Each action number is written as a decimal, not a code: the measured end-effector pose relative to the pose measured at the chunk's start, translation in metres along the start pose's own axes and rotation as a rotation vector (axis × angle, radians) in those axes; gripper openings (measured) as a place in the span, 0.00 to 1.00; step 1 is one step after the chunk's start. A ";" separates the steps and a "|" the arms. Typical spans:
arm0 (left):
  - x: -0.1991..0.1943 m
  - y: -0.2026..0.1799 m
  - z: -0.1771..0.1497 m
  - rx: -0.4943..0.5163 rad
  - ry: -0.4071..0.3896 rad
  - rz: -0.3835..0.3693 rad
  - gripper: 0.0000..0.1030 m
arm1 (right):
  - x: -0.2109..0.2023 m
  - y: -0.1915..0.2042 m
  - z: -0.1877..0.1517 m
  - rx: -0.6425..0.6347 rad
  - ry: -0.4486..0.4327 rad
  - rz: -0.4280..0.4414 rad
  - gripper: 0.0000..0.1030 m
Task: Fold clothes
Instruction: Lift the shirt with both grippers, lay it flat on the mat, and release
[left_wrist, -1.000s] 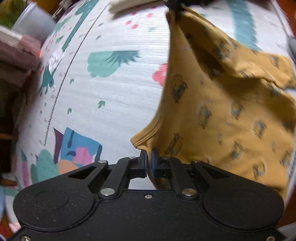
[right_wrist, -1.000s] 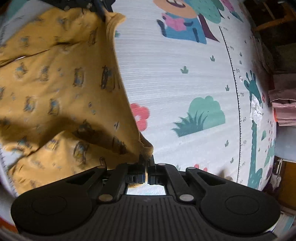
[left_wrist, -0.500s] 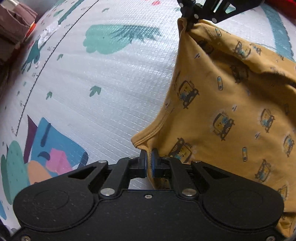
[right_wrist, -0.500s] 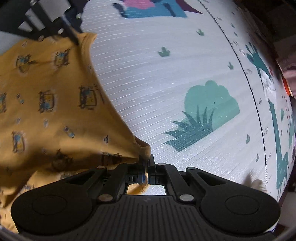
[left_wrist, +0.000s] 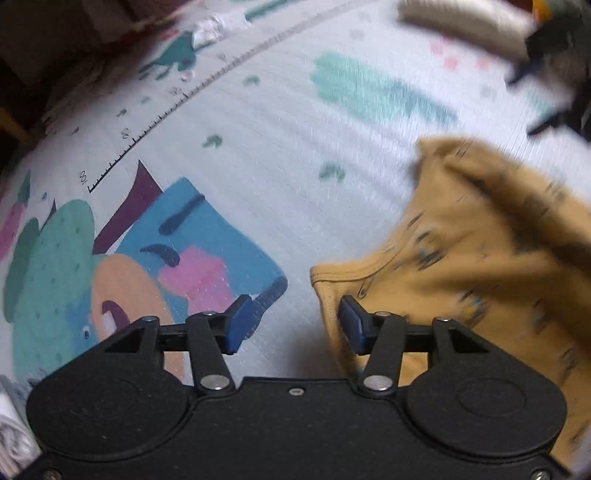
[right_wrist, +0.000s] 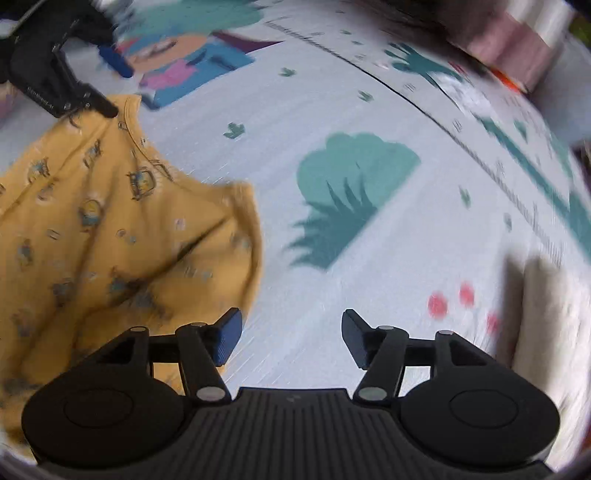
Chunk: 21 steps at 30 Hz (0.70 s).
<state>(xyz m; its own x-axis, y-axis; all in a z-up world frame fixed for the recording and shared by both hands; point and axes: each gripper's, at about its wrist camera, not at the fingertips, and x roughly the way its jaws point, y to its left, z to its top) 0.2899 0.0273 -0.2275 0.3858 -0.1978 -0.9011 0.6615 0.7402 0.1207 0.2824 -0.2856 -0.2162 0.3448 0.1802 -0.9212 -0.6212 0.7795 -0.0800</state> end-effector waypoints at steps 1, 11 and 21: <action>-0.005 0.004 -0.003 -0.030 -0.022 -0.036 0.52 | -0.004 -0.004 -0.011 0.072 -0.010 0.032 0.63; -0.027 0.000 -0.044 -0.105 0.050 -0.163 0.53 | -0.028 0.019 -0.138 0.487 -0.061 0.203 0.63; -0.066 -0.029 -0.207 -0.678 0.149 -0.401 0.52 | -0.039 0.072 -0.222 0.628 -0.104 0.164 0.57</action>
<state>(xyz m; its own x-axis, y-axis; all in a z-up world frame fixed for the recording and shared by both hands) 0.1115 0.1519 -0.2577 0.0801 -0.4791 -0.8741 0.1780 0.8697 -0.4603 0.0677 -0.3697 -0.2705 0.3662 0.3593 -0.8583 -0.1538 0.9331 0.3250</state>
